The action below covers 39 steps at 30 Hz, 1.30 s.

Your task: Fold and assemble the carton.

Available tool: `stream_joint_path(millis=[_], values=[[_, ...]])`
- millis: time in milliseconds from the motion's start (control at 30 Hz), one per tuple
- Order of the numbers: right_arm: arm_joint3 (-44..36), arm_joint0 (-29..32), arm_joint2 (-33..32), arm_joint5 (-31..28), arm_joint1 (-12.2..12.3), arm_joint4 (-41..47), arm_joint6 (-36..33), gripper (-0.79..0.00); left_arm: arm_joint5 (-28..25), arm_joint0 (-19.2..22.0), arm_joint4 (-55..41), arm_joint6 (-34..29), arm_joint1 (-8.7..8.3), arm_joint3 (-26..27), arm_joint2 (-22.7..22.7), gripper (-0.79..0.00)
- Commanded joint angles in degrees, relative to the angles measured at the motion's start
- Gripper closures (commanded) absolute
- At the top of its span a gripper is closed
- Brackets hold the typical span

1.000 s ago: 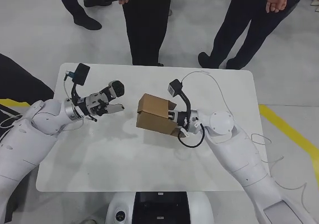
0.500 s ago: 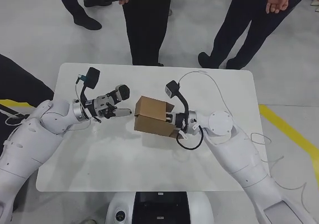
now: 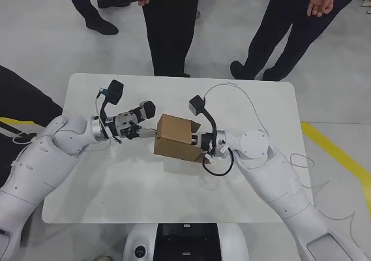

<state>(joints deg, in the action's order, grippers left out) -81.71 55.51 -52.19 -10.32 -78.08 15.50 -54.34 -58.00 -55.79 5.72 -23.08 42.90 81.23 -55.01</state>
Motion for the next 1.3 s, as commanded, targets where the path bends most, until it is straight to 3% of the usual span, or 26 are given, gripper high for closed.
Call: stream_joint_path(millis=[0, 600, 1000, 1267], values=[[0.0, -0.1, 0.2, 0.0, 0.0, -0.1, 0.1, 0.0, 0.0, 0.0, 0.0, -0.2, 0.08, 0.0, 0.0, -0.785], [0.4, -0.7, 1.0, 0.4, -0.2, -0.3, 1.6, 0.0, 0.0, -1.5, -1.5, -1.2, -0.29, 0.9, -3.3, -0.785], [0.5, -1.1, 1.6, 0.5, -0.4, -0.2, 1.9, 0.0, 0.0, -1.0, -1.0, -4.0, 0.19, 0.9, -2.5, -0.785], [1.6, -0.8, -0.4, 0.6, 0.0, 0.7, 2.0, 0.0, 0.0, -2.7, -0.8, -1.2, -0.5, 1.4, -6.8, -0.785]])
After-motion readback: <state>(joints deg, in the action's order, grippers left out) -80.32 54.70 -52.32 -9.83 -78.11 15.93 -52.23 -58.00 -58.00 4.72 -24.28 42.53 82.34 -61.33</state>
